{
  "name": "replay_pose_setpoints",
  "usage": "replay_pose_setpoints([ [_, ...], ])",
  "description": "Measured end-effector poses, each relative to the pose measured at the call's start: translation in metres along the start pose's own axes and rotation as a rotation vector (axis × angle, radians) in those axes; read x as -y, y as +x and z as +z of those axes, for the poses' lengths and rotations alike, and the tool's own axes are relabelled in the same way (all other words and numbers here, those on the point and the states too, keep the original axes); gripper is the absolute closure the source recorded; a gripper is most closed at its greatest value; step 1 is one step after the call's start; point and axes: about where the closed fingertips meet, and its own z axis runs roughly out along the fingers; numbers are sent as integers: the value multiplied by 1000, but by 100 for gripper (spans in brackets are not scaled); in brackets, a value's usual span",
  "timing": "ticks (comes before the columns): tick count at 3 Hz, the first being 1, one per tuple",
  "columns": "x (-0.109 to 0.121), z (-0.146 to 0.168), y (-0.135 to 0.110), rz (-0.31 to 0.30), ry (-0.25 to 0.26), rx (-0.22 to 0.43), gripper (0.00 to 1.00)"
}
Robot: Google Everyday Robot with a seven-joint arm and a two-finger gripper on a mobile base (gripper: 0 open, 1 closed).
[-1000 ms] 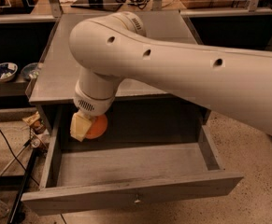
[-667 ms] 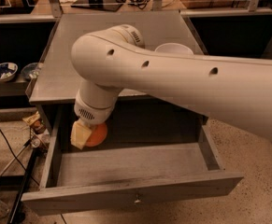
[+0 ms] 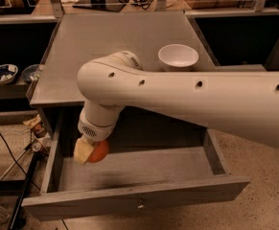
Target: Place orange into top drawer
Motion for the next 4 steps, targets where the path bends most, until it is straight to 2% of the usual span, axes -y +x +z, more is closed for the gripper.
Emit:
replay_pose_setpoints([
  [1, 0, 0, 0, 0, 0, 0, 100],
  [2, 5, 26, 6, 11, -43, -22, 100],
  [3, 7, 70, 17, 32, -109, -63, 100],
  [4, 7, 76, 20, 39, -116, -68, 100],
])
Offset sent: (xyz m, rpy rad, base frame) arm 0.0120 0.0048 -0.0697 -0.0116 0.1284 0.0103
